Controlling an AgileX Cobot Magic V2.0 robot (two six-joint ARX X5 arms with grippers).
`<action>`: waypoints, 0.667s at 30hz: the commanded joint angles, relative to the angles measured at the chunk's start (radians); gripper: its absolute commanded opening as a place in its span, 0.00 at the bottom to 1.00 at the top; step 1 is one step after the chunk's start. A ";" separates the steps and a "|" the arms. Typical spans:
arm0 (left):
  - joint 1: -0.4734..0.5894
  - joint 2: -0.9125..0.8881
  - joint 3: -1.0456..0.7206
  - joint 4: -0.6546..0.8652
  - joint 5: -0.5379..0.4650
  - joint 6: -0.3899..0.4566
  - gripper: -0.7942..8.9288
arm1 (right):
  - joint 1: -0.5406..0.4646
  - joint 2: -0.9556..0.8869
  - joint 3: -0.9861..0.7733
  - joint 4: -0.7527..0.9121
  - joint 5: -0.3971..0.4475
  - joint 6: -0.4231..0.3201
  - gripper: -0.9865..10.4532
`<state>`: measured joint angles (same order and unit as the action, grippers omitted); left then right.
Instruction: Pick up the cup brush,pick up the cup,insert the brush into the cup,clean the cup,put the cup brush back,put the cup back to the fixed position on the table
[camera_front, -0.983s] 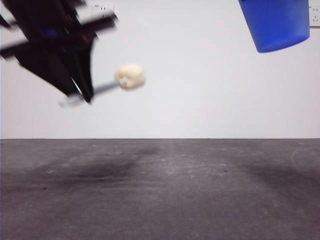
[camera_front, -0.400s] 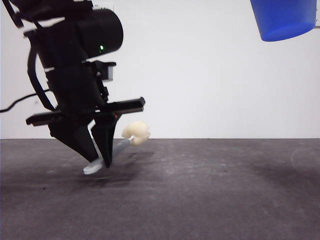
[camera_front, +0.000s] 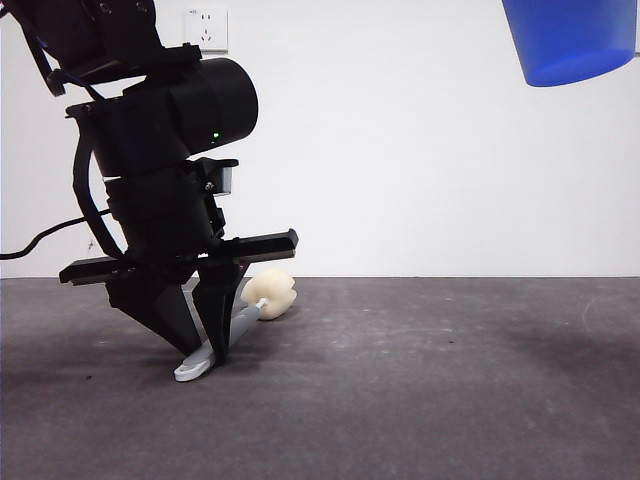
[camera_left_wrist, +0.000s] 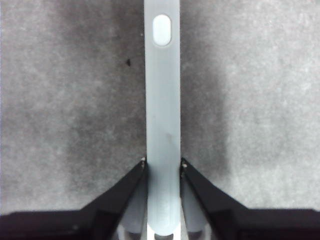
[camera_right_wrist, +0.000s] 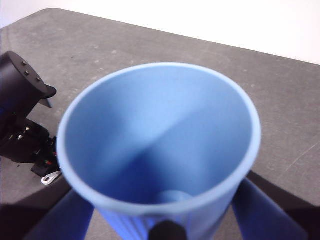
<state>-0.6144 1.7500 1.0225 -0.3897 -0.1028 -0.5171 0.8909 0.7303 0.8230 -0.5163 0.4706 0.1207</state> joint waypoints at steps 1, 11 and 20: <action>-0.002 0.019 -0.010 0.009 -0.001 -0.027 0.08 | 0.001 -0.002 0.005 0.010 -0.001 0.014 0.08; -0.002 0.012 -0.008 -0.044 0.035 -0.029 0.50 | 0.000 0.046 0.004 0.028 -0.002 0.022 0.08; -0.002 -0.091 -0.008 -0.084 0.035 0.025 0.50 | -0.062 0.173 -0.076 0.261 -0.042 0.021 0.08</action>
<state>-0.6174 1.6810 1.0222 -0.4736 -0.0673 -0.5163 0.8448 0.8883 0.7769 -0.2829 0.4427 0.1322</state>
